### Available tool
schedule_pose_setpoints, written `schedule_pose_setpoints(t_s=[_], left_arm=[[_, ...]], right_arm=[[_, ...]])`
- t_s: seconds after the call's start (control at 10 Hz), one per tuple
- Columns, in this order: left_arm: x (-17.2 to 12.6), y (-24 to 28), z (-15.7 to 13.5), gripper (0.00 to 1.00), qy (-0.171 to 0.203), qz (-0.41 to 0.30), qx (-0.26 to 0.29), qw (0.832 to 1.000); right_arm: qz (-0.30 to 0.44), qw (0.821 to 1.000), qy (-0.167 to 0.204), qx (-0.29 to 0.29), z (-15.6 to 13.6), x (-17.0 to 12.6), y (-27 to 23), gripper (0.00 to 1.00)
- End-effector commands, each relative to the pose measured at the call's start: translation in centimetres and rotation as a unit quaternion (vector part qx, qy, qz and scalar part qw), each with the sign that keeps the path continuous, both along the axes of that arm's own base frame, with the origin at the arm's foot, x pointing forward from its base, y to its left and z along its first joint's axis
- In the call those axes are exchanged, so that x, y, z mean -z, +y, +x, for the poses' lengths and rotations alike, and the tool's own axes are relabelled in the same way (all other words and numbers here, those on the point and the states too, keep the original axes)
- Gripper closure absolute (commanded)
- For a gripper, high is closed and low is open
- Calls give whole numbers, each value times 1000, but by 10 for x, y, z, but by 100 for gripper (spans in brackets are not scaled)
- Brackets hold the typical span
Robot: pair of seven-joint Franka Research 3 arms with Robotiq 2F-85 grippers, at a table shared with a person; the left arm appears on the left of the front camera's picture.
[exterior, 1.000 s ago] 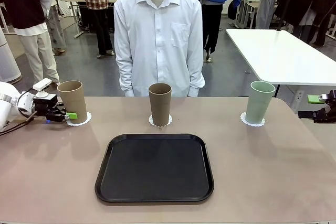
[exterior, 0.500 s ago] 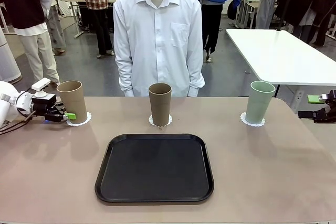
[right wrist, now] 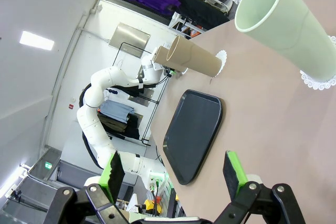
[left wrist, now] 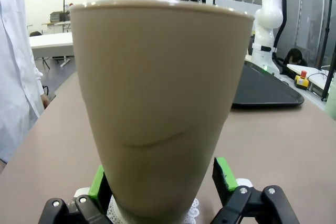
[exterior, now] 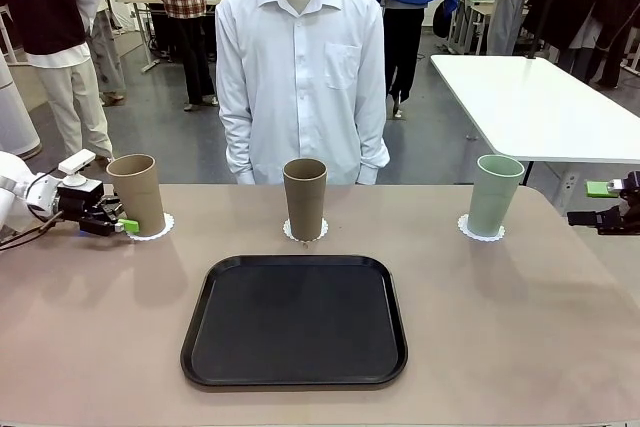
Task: Place coasters on the table and set cups on them.
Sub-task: Take one Reusable plastic cup from the Flat Tray and place it on a coaster set by the human.
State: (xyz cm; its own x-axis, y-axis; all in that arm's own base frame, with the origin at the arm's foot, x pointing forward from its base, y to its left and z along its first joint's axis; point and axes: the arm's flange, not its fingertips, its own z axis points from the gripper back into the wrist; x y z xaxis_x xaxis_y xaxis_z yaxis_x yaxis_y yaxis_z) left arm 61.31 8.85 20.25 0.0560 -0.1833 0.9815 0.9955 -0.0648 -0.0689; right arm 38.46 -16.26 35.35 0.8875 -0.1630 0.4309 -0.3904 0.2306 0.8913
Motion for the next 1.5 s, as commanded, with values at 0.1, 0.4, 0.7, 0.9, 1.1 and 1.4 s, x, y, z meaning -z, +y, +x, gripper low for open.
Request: schedule_pose_setpoints(t_s=[0.1, 0.4, 0.7, 0.9, 1.1, 1.4], left_arm=[[-14, 17, -6, 0, 0, 49, -4, 999], [-34, 41, -11, 0, -12, 92, -39, 995], [-104, 46, -51, 0, 57, 200, -116, 971], [-158, 34, -91, 0, 121, 335, -172, 919], [-199, 26, -119, 0, 158, 401, -182, 884], [-252, -7, -162, 0, 152, 494, -186, 835]], right_arm=[[3, 1000, -4, -2, 0, -1, 1, 0], [3, 1000, -4, -2, 0, -1, 1, 0], [3, 1000, -4, -2, 0, -1, 1, 0], [3, 1000, -4, -2, 0, -1, 1, 0], [3, 1000, -4, -2, 0, -1, 1, 0], [3, 1000, -4, -2, 0, -1, 1, 0]])
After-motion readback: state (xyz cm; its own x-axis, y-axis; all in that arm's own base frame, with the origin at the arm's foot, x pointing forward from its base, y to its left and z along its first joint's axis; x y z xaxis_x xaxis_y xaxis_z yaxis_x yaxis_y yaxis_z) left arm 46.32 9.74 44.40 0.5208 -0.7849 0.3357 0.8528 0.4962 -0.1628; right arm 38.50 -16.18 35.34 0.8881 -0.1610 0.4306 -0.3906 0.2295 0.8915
